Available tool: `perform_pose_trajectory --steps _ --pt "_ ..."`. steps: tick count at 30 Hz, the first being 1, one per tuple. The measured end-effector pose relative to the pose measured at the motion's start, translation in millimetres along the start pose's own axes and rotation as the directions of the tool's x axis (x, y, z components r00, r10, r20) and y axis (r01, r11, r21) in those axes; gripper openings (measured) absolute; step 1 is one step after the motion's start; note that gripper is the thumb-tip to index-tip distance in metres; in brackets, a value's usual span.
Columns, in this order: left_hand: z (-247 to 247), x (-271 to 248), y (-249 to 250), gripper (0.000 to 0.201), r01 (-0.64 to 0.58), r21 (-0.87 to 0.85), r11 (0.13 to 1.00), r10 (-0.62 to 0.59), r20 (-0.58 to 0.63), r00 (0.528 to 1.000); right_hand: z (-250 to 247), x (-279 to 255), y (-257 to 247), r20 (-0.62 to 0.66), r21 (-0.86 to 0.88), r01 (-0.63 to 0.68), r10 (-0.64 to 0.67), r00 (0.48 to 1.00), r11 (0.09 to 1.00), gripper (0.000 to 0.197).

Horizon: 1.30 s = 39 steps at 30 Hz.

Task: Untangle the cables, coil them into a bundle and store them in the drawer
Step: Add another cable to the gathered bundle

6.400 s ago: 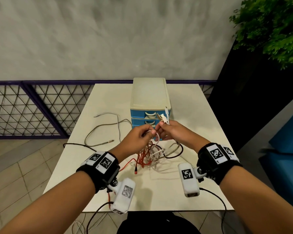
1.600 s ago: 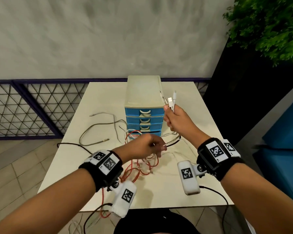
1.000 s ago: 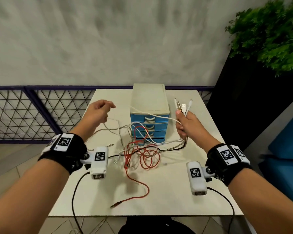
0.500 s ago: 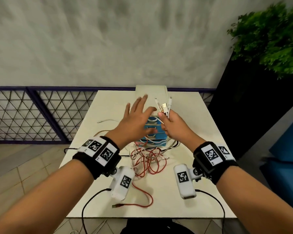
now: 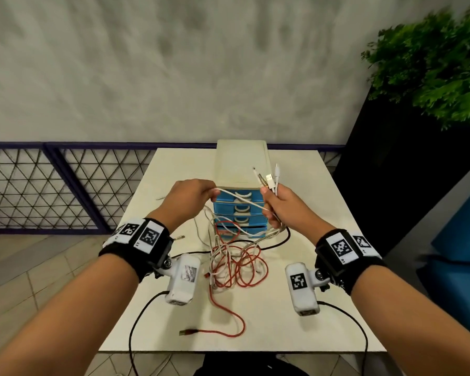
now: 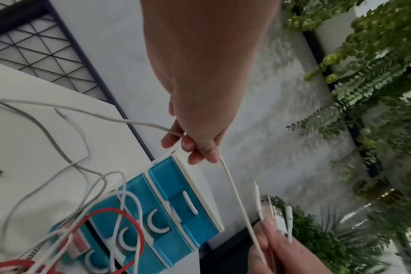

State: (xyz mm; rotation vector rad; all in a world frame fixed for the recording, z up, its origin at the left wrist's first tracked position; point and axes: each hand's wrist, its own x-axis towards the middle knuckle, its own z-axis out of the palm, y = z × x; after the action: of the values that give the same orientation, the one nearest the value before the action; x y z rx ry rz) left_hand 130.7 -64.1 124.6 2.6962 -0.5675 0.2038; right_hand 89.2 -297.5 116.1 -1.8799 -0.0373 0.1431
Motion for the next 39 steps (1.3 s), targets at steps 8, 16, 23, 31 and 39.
perform_pose_trajectory --steps 8,16,23,31,39 --pt "6 -7 13 0.030 -0.010 0.258 0.966 -0.042 0.195 0.980 10 6 6 0.052 -0.178 0.058 -0.050 0.997 0.982 0.014" --pt "-18 -6 69 0.027 -0.119 -0.223 0.968 0.132 0.045 0.990 17 1 -8 -0.057 0.058 0.112 -0.109 0.992 0.992 0.020" --pt "-66 12 19 0.031 0.032 -0.267 0.963 -0.122 -0.328 0.937 2 -7 14 -0.044 0.149 0.026 -0.020 0.999 0.989 0.020" --pt "-18 -12 -5 0.034 0.108 0.153 0.982 -0.131 0.150 0.980 8 -5 4 -0.030 -0.288 0.052 -0.063 0.998 0.956 0.030" --pt "20 -25 51 0.025 -0.138 -0.252 0.958 0.203 0.258 0.945 18 -5 -11 -0.083 -0.045 0.072 -0.076 0.994 0.996 0.021"
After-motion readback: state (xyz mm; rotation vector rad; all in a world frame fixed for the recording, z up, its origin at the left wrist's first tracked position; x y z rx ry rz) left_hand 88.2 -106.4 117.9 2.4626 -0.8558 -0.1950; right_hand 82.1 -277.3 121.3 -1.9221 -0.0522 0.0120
